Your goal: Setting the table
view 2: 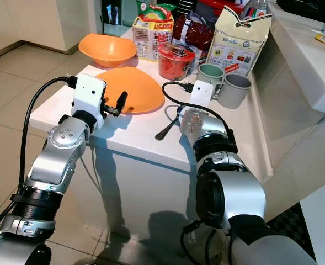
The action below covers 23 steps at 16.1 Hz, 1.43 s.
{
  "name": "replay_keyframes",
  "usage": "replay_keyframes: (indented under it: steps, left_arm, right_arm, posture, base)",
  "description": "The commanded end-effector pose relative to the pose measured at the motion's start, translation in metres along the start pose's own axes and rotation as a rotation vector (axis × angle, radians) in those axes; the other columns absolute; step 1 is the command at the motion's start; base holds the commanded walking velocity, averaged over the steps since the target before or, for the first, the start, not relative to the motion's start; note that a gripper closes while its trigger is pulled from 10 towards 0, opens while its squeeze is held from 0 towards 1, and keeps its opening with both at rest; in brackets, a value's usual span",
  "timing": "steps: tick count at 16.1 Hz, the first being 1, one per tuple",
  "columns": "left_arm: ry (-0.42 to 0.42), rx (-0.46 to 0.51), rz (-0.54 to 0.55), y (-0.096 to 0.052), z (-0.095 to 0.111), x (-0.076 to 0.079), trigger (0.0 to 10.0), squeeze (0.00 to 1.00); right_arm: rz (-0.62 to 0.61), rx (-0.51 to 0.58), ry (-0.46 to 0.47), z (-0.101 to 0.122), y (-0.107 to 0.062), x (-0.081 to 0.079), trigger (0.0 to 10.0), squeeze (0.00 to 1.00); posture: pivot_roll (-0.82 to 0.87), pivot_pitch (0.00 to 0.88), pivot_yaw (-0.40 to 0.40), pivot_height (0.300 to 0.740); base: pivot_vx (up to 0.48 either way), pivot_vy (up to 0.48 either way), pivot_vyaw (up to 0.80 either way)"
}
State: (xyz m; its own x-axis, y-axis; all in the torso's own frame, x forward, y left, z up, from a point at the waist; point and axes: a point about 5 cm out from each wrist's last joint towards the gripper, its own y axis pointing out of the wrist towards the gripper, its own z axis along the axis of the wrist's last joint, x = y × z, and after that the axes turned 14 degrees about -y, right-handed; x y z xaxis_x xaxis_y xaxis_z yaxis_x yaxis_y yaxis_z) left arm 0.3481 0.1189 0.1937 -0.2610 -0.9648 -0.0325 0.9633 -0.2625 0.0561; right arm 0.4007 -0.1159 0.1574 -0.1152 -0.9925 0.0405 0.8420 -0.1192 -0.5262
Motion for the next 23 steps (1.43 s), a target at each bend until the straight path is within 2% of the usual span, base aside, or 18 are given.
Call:
replay_keyframes:
  steps: [1, 14, 23]
  left_arm:
    - [0.008, 0.021, -0.020, 0.003, 0.008, 0.005, 10.0, 0.00]
    - [0.013, 0.024, -0.025, 0.003, 0.008, 0.006, 10.0, 0.00]
    - [0.010, 0.023, -0.026, 0.004, 0.009, 0.006, 10.0, 0.00]
  right_arm:
    - [-0.024, -0.074, -0.006, -0.020, 0.004, 0.006, 0.0, 0.00]
    - [-0.031, -0.055, -0.010, -0.021, 0.005, 0.007, 0.0, 0.00]
    - [-0.021, 0.088, -0.070, -0.004, -0.001, 0.001, 0.0, 0.00]
  posture:
    - [0.20, 0.000, -0.118, 0.740]
    - [0.20, 0.000, -0.118, 0.740]
    - [0.20, 0.000, -0.114, 0.740]
  base:
    - [0.000, 0.000, 0.00]
    - [0.000, 0.000, 0.00]
    - [0.000, 0.000, 0.00]
